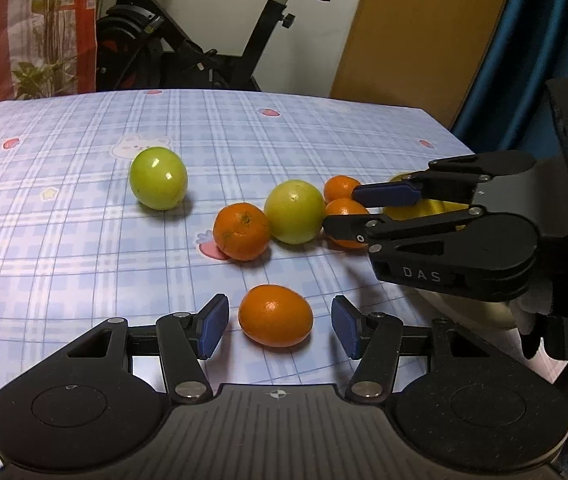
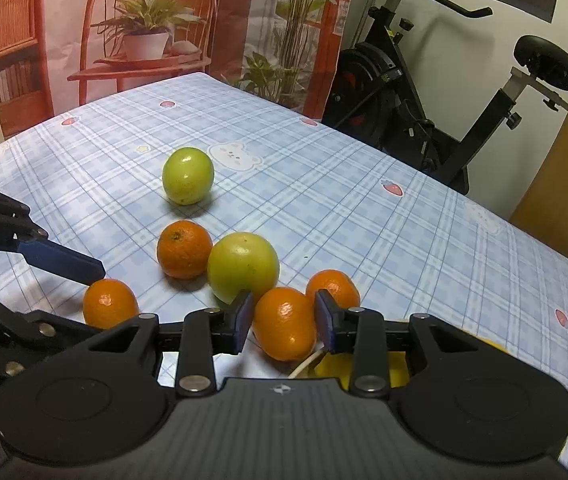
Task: Organize fruits
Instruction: 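Close the left gripper around a small orange tangerine, then carry the tangerine onto the beige plate and open the left gripper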
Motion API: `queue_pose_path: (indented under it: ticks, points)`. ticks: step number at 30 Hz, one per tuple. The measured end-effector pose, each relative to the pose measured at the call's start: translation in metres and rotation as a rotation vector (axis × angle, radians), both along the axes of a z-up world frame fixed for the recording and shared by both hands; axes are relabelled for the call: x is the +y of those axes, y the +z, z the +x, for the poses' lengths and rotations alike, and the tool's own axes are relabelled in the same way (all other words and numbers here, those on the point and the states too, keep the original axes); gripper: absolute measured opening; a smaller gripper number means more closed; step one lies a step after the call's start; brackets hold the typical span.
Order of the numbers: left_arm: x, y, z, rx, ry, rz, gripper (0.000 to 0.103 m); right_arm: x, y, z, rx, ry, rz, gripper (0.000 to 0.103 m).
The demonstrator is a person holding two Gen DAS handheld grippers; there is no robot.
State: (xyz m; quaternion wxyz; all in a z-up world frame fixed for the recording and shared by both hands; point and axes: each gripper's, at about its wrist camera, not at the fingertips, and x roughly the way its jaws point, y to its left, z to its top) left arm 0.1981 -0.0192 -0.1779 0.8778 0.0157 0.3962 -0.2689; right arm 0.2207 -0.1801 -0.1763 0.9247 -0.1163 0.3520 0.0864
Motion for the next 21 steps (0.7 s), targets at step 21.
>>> queue_pose_path:
  ticks: [21]
  points:
    - [0.017, -0.004, 0.002, 0.022, 0.091, -0.031, 0.044, 0.01, -0.005, -0.001, 0.021, 0.014, -0.01, 0.039]
